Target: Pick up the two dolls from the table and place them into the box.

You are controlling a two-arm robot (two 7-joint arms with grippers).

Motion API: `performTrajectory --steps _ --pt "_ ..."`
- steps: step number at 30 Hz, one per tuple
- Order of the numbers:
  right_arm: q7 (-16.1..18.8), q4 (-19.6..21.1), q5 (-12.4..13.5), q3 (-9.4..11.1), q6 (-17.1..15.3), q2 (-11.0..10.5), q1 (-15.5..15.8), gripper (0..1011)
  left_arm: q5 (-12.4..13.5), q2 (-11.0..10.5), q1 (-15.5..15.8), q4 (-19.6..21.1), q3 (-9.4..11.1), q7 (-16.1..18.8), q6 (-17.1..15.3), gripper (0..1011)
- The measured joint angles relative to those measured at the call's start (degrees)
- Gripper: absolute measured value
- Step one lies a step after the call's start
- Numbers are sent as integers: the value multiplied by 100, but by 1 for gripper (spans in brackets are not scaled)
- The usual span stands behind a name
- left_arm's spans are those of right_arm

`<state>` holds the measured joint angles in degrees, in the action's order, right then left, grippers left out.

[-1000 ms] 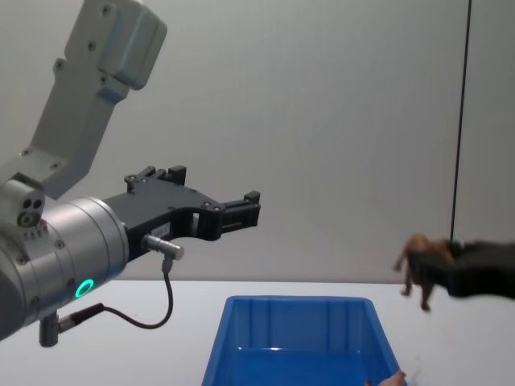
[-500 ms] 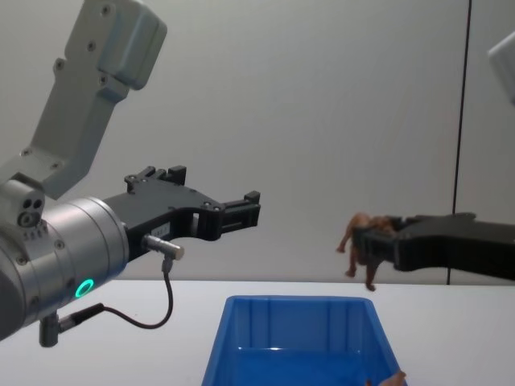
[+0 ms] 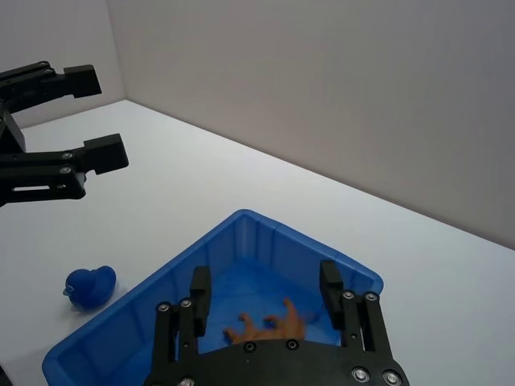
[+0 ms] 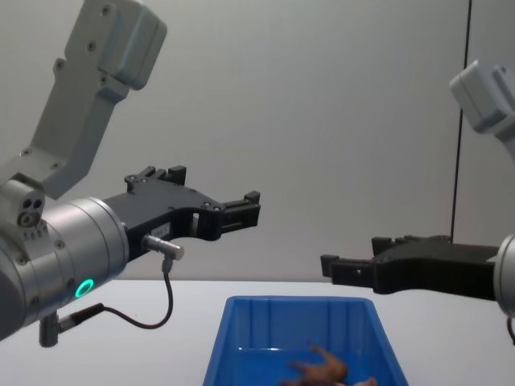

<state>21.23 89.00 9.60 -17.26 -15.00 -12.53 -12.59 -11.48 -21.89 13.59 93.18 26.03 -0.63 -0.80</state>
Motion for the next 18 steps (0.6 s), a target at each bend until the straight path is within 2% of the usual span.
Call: performTrajectory --steps 3,6,8,18 --pt "-1 -13 5 3 33 -4 -2 854 0 0 0 0 0 0 0 1004" --pt "-12 -15 52 43 110 -50 15 967 0 0 0 0 0 0 0 1004" --pt "-21 -6 85 69 147 -82 35 995 0 0 0 0 0 0 0 1004" --pt "-46 85 305 270 339 -357 215 1001 0 0 0 0 0 0 0 1004"
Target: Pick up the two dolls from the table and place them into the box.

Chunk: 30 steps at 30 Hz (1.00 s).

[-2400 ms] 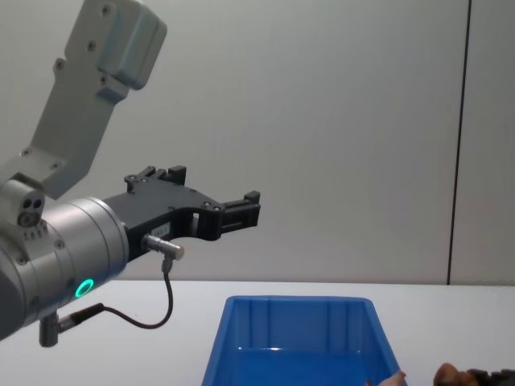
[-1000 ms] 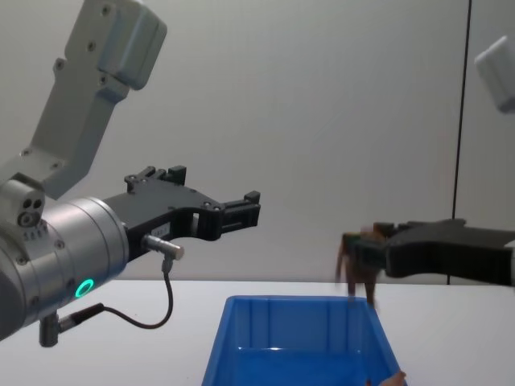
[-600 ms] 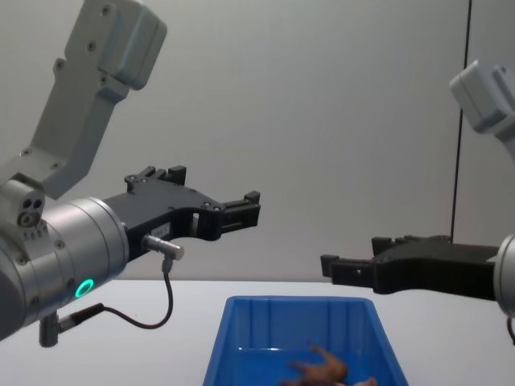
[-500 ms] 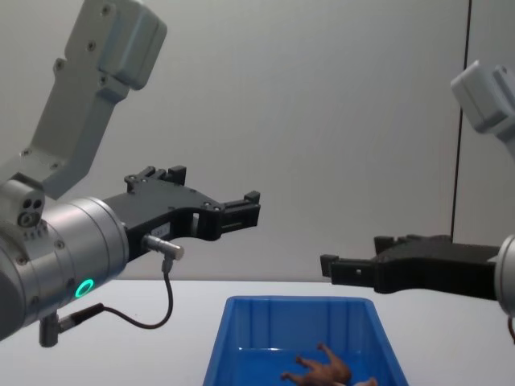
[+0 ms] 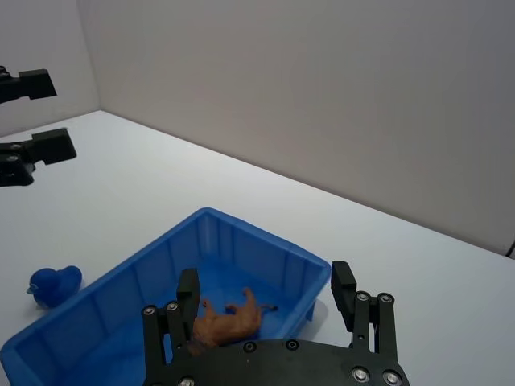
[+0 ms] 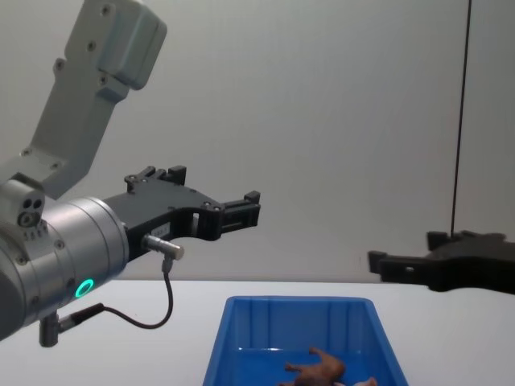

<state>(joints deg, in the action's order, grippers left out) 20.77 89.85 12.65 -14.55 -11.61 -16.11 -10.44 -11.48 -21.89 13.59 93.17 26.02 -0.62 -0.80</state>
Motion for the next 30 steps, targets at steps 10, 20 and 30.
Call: performTrajectory --steps 10,20,30 --pt "32 51 153 167 130 -251 172 1001 9 -5 -12 8 -4 -1 -21 1004" --pt "49 78 223 244 190 -364 251 1001 43 -135 -150 180 -41 96 -278 1004" --pt "58 89 255 279 216 -418 288 1001 -102 -483 -538 482 -126 301 -799 1004"
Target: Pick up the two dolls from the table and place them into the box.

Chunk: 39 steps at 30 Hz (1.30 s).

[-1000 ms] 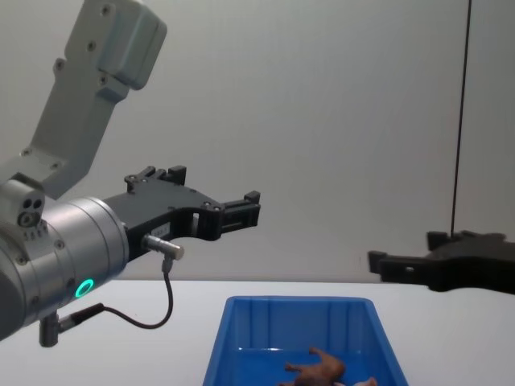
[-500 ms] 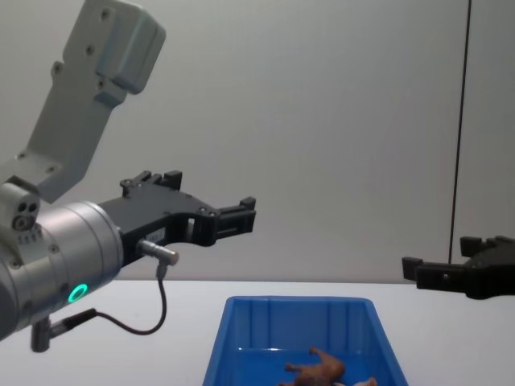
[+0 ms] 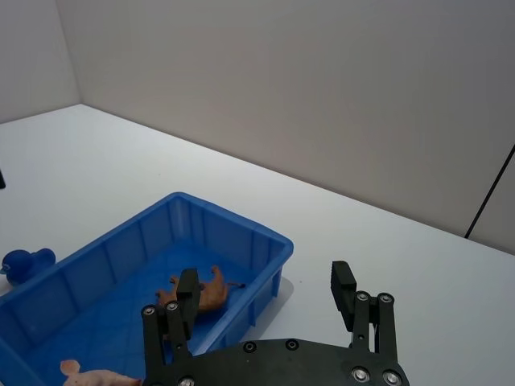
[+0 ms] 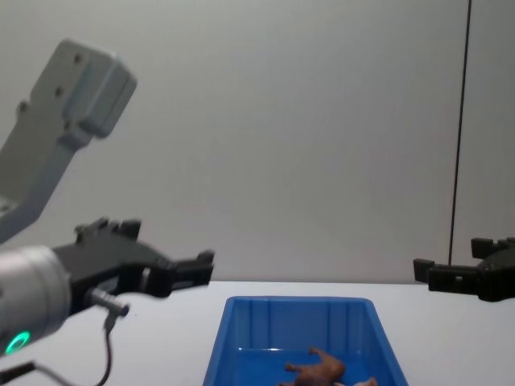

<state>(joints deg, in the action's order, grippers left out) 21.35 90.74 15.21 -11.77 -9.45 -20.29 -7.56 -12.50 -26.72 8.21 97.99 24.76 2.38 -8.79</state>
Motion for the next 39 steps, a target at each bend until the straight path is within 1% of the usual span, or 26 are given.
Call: performTrajectory --steps 5,11,14,22,27,29,31,33,37,39 --pt "3 3 5 8 6 -11 8 1001 -124 -155 -181 13 -40 39 -178 1004" --pt "6 5 11 14 10 -23 15 1001 -195 -238 -274 -123 -71 -11 -269 1004" --pt "6 7 13 16 13 -27 17 1001 -213 -257 -292 -247 -82 -103 -309 1004" --pt "7 8 19 21 17 -31 21 1001 -181 -234 -254 -663 -89 -413 -373 1004" --pt "6 8 20 24 17 -34 23 1001 -121 -188 -194 -926 -86 -599 -381 1004" --pt "6 8 20 24 18 -35 24 1001 -81 -148 -144 -1107 -80 -706 -381 1004" --pt "6 8 20 24 18 -37 25 1001 -66 -139 -132 -1147 -78 -744 -380 1004" --pt "6 8 20 24 18 -38 25 1001 -26 -100 -86 -1303 -72 -838 -373 1004" --pt "6 7 20 24 18 -38 25 1001 22 -63 -40 -1456 -68 -943 -360 1002" --pt "6 7 20 24 18 -38 26 1001 39 -51 -25 -1504 -67 -983 -359 957"
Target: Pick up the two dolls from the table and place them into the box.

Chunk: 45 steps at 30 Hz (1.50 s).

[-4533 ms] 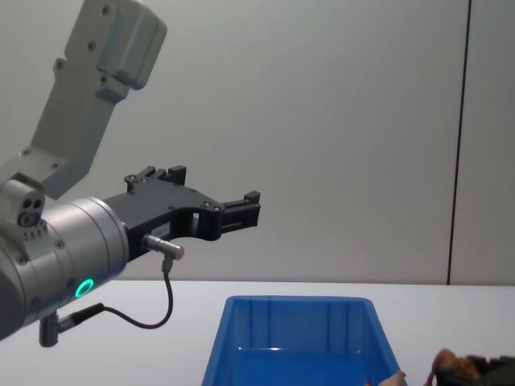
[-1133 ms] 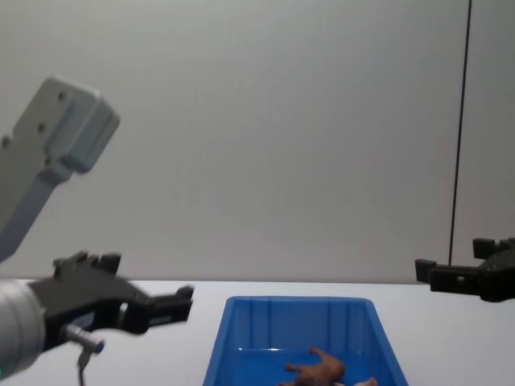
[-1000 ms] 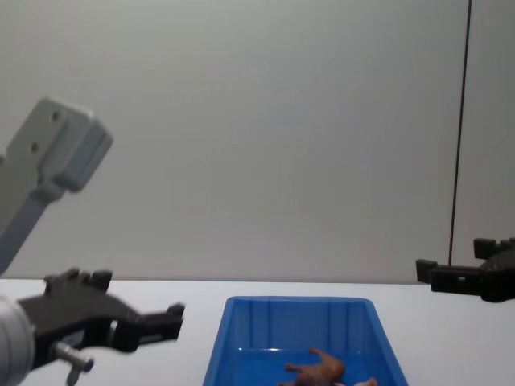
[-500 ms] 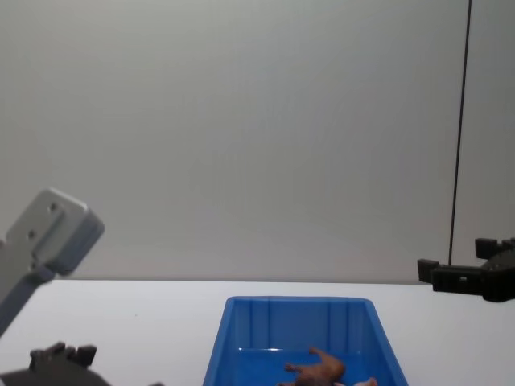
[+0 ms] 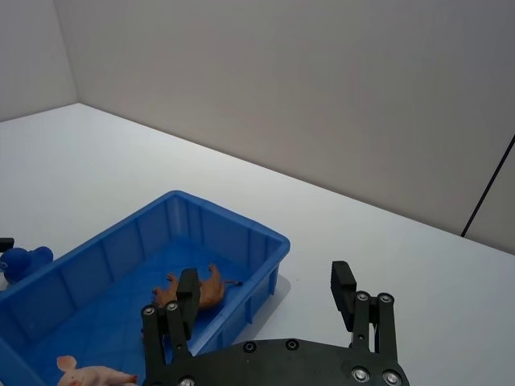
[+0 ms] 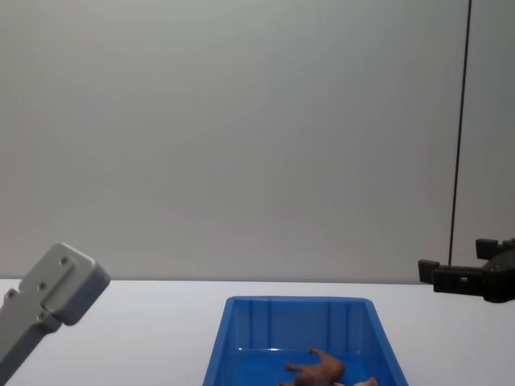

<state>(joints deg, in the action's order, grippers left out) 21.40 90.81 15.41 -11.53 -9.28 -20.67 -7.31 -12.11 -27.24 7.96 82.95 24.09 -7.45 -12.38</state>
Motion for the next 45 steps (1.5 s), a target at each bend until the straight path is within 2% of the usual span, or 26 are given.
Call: performTrajectory --steps 5,8,9,12,13,15,20,34,45 --pt "0 0 0 0 0 0 0 1001 47 31 42 -122 1 -72 10 851" --pt "0 0 0 0 0 0 0 1001 87 52 70 -201 1 -117 34 733" --pt "0 0 0 0 0 0 0 1001 95 57 76 -217 1 -122 42 733" --pt "0 0 0 0 0 0 0 1001 120 70 94 -258 -1 -159 62 610" --pt "0 0 0 0 0 0 0 1001 127 73 97 -265 -2 -168 67 610" --pt "0 0 0 -1 0 0 0 1001 148 82 109 -290 -5 -188 76 508" --pt "0 0 0 -1 -1 0 0 1001 184 94 130 -325 -13 -222 93 447" --pt "0 0 0 0 -1 0 0 1001 284 124 168 -348 -39 -281 115 355" --pt "0 0 -1 0 -1 0 0 1001 464 150 276 -63 -90 -302 227 276"
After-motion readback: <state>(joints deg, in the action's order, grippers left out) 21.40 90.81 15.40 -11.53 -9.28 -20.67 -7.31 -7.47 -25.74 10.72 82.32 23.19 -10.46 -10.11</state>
